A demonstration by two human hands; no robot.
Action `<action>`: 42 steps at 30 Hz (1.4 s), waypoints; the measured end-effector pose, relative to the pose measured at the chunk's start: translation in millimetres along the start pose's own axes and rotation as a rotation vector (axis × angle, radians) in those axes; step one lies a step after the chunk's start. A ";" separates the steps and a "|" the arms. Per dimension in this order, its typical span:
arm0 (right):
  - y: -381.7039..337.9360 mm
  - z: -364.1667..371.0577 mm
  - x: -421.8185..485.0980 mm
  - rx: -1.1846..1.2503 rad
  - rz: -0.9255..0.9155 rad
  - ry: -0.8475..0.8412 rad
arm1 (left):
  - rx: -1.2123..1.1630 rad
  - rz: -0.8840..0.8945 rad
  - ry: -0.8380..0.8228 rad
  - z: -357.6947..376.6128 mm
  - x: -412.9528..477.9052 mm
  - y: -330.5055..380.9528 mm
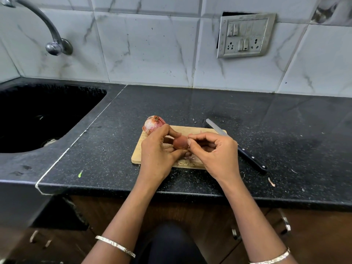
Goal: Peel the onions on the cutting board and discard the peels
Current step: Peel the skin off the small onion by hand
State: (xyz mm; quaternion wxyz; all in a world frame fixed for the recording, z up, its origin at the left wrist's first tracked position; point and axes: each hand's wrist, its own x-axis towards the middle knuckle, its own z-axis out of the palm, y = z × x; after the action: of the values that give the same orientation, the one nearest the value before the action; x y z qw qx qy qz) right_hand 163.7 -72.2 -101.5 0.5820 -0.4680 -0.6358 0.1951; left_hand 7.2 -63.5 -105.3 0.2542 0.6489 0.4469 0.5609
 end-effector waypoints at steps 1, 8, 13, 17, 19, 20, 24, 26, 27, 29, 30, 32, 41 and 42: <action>-0.4 0.6 -0.1 -0.016 -0.018 -0.008 | 0.005 0.006 -0.001 0.3 0.1 -0.7; -1.2 1.6 -0.6 -0.103 -0.089 -0.007 | 0.109 0.096 0.000 2.1 0.7 -7.9; 2.5 7.2 -2.3 -0.320 -0.211 0.019 | 0.164 0.127 0.026 3.9 2.5 -12.9; 3.8 10.6 -1.6 -0.364 -0.186 0.013 | 0.171 0.134 0.034 3.6 1.7 -9.4; 4.8 10.6 -0.5 -0.329 -0.164 0.012 | 0.137 0.121 0.037 3.2 1.3 -6.8; 4.7 10.0 -0.4 -0.315 -0.157 0.009 | 0.111 0.107 0.037 2.9 0.9 -5.2; 5.8 6.4 0.5 -0.285 -0.116 0.023 | -0.016 0.010 0.004 0.4 -0.6 -0.2; 6.7 5.2 1.3 -0.271 -0.096 0.034 | -0.051 -0.019 -0.017 0.0 -0.9 -0.3; 6.4 5.1 1.5 -0.265 -0.088 0.042 | -0.059 -0.028 -0.022 -0.1 -0.9 -0.5; 5.3 4.6 1.9 -0.252 -0.074 0.067 | -0.060 -0.042 -0.021 -0.5 -0.7 -0.9; 4.1 4.0 2.0 -0.243 -0.069 0.085 | -0.060 -0.047 -0.021 -0.5 -0.6 -0.7; 2.0 2.4 1.6 -0.197 -0.043 0.113 | -0.050 -0.044 -0.021 -0.9 -0.6 0.4; -1.5 1.4 0.4 -0.081 -0.031 -0.019 | 0.005 -0.006 0.000 -1.4 0.0 0.7; -1.6 1.2 0.4 -0.072 -0.033 -0.023 | 0.005 -0.005 0.004 -1.4 0.0 0.8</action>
State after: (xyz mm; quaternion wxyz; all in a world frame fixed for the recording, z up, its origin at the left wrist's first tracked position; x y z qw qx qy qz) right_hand 162.0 -72.3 -100.3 0.5606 -0.4756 -0.6567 0.1681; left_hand 6.1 -64.1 -104.3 0.2533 0.6472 0.4504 0.5605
